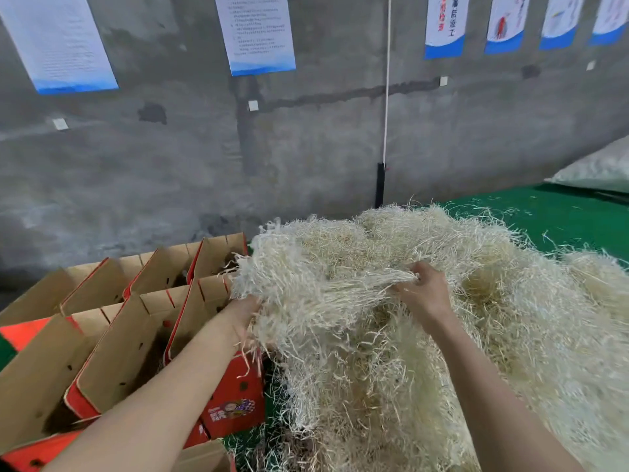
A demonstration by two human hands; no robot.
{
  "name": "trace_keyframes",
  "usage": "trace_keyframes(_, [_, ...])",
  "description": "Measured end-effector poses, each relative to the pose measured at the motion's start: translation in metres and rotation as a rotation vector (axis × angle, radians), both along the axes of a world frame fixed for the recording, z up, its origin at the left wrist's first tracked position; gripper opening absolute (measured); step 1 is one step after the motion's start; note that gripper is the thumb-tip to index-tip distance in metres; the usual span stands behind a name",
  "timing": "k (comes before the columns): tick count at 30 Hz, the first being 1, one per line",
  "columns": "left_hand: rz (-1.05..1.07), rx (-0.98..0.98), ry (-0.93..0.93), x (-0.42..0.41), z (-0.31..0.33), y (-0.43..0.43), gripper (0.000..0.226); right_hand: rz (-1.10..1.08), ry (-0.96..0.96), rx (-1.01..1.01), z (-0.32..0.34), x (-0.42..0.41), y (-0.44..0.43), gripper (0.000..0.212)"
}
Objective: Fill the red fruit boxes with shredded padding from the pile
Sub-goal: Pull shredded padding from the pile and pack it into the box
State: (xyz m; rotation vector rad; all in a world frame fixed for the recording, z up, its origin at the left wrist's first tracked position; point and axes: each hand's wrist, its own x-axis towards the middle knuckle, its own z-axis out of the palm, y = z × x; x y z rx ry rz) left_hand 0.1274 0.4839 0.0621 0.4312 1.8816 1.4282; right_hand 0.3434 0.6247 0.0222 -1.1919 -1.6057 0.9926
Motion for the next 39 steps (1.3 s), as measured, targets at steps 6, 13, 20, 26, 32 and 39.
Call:
trace_keyframes(6, [-0.046, 0.009, -0.248, -0.019, -0.017, 0.015, 0.033, 0.325, -0.137, 0.094, 0.0, 0.01, -0.017, 0.061])
trace_keyframes(13, [-0.233, -0.024, -0.155, 0.017, -0.024, 0.019, 0.053, 0.622, 0.108, -0.059, 0.021, -0.014, -0.042, 0.022])
trace_keyframes(20, [-0.212, -0.374, 0.331, 0.018, -0.002, 0.024, 0.04, 0.341, -0.412, 0.414, -0.009, -0.017, -0.046, 0.028])
trace_keyframes(26, [-0.084, -0.283, 0.157, 0.012, 0.011, 0.036, 0.036, 0.237, -0.746, 0.447, -0.03, 0.007, -0.037, 0.023])
trace_keyframes(32, [-0.135, -0.09, 0.131, 0.032, -0.007, 0.041, 0.027, 0.497, -0.221, 0.345, 0.02, 0.013, -0.036, 0.08])
trace_keyframes(39, [-0.571, -0.111, 0.632, 0.055, 0.005, 0.029, 0.044, 0.559, -0.085, 0.336, 0.023, -0.037, -0.044, 0.07])
